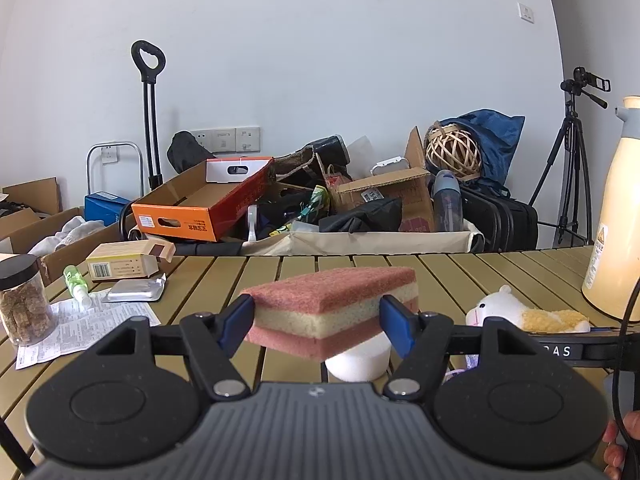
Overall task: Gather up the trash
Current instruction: 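Lift the sponge and plush sheep off the table and carry both down toward the black bin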
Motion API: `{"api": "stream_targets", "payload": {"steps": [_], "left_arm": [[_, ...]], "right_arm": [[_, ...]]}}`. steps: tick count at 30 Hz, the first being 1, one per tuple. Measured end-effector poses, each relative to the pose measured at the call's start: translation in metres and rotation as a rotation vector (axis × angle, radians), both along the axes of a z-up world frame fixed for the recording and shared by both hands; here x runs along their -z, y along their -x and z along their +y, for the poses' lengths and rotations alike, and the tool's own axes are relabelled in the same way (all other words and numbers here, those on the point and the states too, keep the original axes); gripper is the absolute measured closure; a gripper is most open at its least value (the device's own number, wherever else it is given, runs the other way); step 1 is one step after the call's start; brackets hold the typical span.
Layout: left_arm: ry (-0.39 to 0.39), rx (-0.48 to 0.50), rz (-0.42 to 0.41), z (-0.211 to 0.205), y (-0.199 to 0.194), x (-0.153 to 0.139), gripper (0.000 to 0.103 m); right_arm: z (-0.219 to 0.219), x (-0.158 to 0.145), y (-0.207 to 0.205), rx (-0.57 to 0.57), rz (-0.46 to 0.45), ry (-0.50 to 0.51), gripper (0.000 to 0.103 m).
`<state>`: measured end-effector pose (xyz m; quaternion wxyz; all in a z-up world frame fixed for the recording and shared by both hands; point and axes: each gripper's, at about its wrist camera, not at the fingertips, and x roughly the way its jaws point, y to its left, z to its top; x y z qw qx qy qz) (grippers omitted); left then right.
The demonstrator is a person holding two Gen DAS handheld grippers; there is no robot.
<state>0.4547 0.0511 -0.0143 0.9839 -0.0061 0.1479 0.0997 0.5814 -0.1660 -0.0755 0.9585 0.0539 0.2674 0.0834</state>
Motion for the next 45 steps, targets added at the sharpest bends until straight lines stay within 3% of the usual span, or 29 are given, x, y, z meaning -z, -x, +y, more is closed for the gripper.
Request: {"api": "stream_targets", "payload": {"steps": [9, 21, 32, 45], "left_arm": [[0.0, -0.011, -0.039, 0.0, 0.014, -0.013, 0.033], [-0.008, -0.016, -0.091, -0.008, 0.053, -0.036, 0.033], [0.004, -0.001, -0.136, -0.018, 0.118, -0.056, 0.033], [0.017, -0.006, -0.109, -0.018, 0.2, -0.064, 0.033]], "right_arm": [[-0.005, -0.008, 0.016, 0.011, -0.035, -0.014, 0.008], [-0.021, -0.048, 0.073, 0.014, -0.133, -0.036, 0.008], [-0.038, -0.072, 0.15, -0.004, -0.205, -0.067, 0.008], [-0.037, -0.086, 0.238, -0.043, -0.205, -0.068, 0.008]]}}
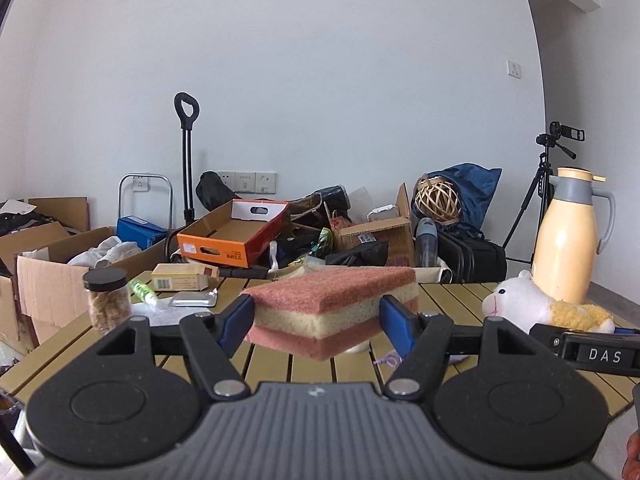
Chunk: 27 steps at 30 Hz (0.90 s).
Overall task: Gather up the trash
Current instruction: 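Lift the sponge and plush sheep off the table and carry both down toward the black bin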
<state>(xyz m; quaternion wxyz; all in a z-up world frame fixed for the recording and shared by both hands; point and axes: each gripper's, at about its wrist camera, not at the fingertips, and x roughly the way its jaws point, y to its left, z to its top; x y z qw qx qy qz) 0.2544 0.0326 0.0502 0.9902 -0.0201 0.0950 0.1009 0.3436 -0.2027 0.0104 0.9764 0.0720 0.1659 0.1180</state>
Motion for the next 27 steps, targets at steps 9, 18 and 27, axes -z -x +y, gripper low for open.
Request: {"api": "stream_targets", "payload": {"steps": [9, 18, 27], "left_arm": [[-0.01, 0.021, 0.012, -0.009, 0.047, -0.007, 0.033], [-0.023, 0.046, 0.025, -0.015, 0.09, -0.006, 0.033], [-0.03, 0.079, 0.095, -0.011, 0.115, 0.014, 0.033]], "right_arm": [[-0.006, -0.001, 0.055, -0.011, 0.01, 0.009, 0.008], [-0.015, 0.002, 0.105, -0.009, 0.009, 0.036, 0.008], [-0.017, 0.023, 0.136, -0.035, 0.059, 0.061, 0.008]]}}
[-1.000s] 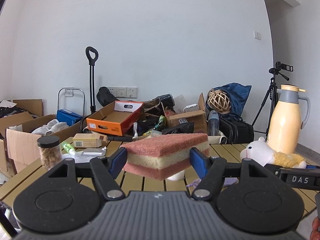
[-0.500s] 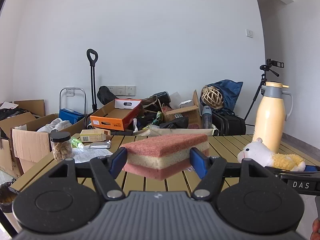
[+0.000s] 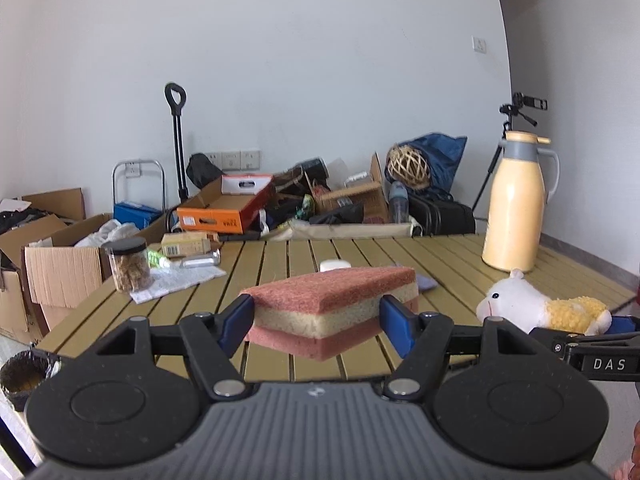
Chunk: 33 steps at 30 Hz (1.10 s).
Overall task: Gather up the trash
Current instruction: 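Lift the sponge and plush sheep off the table and carry both down toward the black bin, then lower the left gripper over the bin and open it to drop the sponge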
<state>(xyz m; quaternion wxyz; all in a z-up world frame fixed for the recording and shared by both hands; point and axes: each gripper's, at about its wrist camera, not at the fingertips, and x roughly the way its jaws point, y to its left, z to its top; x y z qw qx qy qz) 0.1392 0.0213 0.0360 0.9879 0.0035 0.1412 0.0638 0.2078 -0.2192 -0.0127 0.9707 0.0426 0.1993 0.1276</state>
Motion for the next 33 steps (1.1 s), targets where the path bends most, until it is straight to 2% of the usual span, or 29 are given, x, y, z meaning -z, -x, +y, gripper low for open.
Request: {"api": "stream_targets", "payload": {"steps": [7, 22, 33], "left_arm": [[-0.007, 0.014, 0.09, 0.005, 0.005, 0.029, 0.033], [-0.026, 0.059, 0.351, 0.004, -0.01, 0.11, 0.033], [-0.032, 0.077, 0.481, 0.001, -0.036, 0.143, 0.033]], "right_arm": [[0.009, 0.03, 0.01, -0.04, 0.073, 0.04, 0.008], [0.028, 0.105, 0.016, -0.119, 0.269, 0.101, 0.008], [0.032, 0.152, 0.01, -0.14, 0.411, 0.138, 0.008]]}}
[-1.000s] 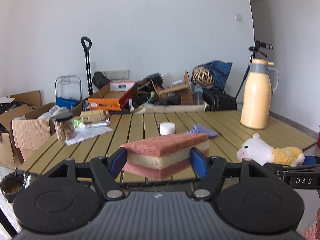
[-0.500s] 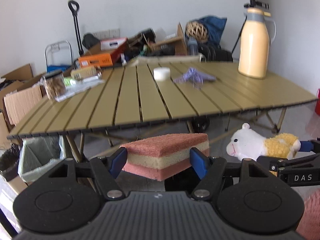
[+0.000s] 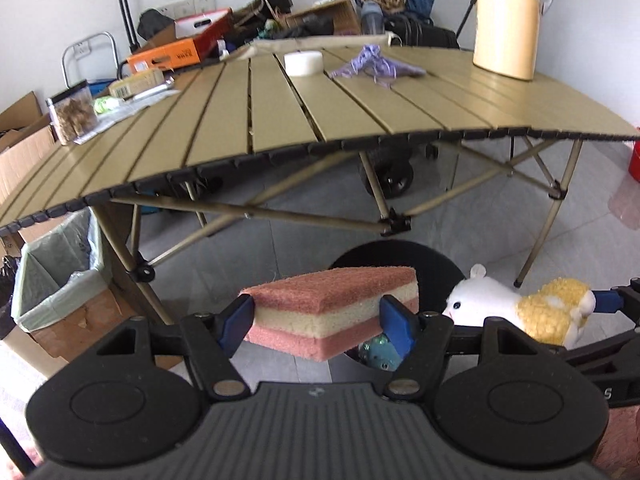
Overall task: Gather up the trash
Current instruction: 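Lower the left gripper over the bin and open it to drop the sponge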
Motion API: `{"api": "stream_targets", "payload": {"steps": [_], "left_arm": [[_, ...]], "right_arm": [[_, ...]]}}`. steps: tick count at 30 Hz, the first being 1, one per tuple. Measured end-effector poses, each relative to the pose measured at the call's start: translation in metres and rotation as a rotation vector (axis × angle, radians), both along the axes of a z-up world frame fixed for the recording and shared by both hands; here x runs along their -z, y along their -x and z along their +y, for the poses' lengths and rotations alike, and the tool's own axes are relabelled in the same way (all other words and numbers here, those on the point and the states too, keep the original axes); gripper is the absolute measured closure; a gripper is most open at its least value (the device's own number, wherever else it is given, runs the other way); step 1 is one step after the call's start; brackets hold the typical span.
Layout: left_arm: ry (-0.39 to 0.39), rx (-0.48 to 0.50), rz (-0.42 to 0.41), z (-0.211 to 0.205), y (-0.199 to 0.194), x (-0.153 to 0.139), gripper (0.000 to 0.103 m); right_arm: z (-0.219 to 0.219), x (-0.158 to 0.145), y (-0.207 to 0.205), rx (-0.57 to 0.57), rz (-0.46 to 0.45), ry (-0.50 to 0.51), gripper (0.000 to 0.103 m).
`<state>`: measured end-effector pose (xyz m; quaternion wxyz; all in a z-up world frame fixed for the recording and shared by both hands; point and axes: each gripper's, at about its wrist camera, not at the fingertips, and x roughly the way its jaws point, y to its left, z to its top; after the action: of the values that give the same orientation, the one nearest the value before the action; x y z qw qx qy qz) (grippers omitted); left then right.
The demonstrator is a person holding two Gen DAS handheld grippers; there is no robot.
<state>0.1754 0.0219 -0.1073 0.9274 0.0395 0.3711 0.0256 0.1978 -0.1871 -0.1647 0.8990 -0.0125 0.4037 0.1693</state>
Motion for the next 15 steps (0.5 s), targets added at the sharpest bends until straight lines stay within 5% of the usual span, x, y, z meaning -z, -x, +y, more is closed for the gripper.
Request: {"api": "stream_targets", "payload": {"steps": [15], "left_arm": [[0.03, 0.018, 0.139, -0.003, -0.031, 0.047, 0.033]], "right_arm": [[-0.018, 0.04, -0.013, 0.054, 0.118, 0.034, 0.008]]}}
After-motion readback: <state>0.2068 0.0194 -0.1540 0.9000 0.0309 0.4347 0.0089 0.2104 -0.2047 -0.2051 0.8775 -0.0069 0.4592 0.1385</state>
